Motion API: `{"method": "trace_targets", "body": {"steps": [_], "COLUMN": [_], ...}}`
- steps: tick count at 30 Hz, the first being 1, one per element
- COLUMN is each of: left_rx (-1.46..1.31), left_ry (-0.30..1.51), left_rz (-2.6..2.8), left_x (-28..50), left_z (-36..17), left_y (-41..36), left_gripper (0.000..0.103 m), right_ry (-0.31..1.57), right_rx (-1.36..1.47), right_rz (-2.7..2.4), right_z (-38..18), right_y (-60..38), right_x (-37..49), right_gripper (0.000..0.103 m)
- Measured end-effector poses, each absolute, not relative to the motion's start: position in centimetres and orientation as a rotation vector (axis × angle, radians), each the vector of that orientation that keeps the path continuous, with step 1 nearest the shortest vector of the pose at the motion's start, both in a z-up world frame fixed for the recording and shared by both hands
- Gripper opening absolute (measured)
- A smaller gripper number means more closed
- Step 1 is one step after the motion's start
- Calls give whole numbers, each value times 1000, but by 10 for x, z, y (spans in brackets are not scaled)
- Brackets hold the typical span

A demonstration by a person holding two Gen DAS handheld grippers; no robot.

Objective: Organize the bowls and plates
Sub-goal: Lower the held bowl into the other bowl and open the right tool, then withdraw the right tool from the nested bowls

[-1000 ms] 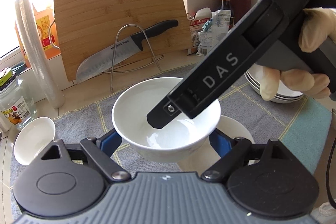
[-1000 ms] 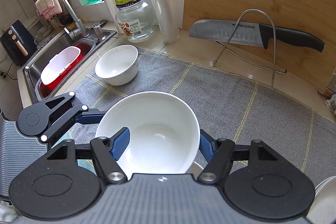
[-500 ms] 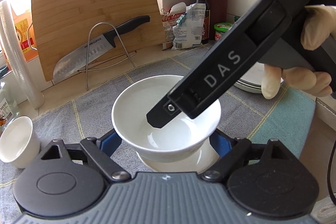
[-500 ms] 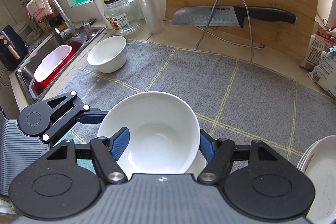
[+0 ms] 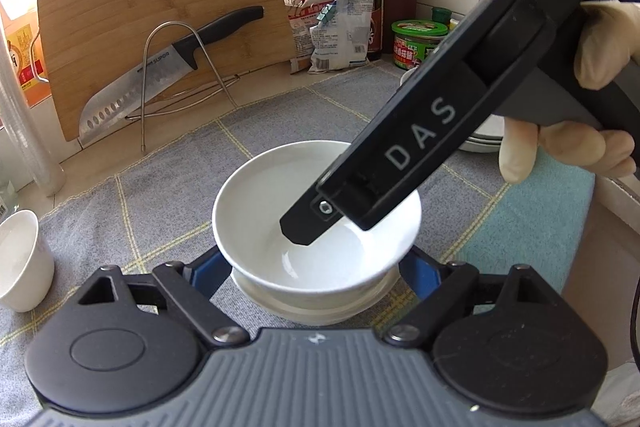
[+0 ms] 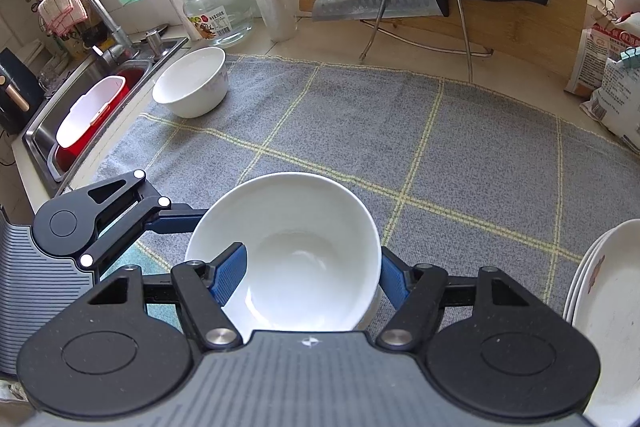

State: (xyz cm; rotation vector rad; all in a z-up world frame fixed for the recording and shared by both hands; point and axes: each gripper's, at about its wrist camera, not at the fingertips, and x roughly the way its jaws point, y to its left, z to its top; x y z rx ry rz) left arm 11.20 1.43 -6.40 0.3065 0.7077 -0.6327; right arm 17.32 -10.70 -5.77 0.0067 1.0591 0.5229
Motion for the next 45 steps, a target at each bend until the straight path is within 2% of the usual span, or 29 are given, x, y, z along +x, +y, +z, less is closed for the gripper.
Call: {"method": "trace_targets", "body": {"steps": [27, 30, 35, 40, 45], "left_rx": [280, 279, 281, 287, 283], "left_ry": [729, 730, 726, 719, 681], "left_rz": [-649, -651, -651, -655, -659], "left_x": [121, 121, 120, 114, 106], "left_z": [-70, -71, -70, -66, -56], "left_y": [16, 15, 18, 24, 31], "left_gripper": [92, 95, 96, 96, 97], "right_ry": [1059, 1060, 1054, 1018, 986], "right_rx": [-6, -7, -5, 6, -2], "right_rz": [518, 523, 521, 506, 478], "right_z": [-62, -63, -63, -58, -52], "right_y": [-107, -106, -106, -109, -111], "right_x": [174, 174, 174, 173, 171], "right_gripper": [76, 80, 96, 102, 103]}}
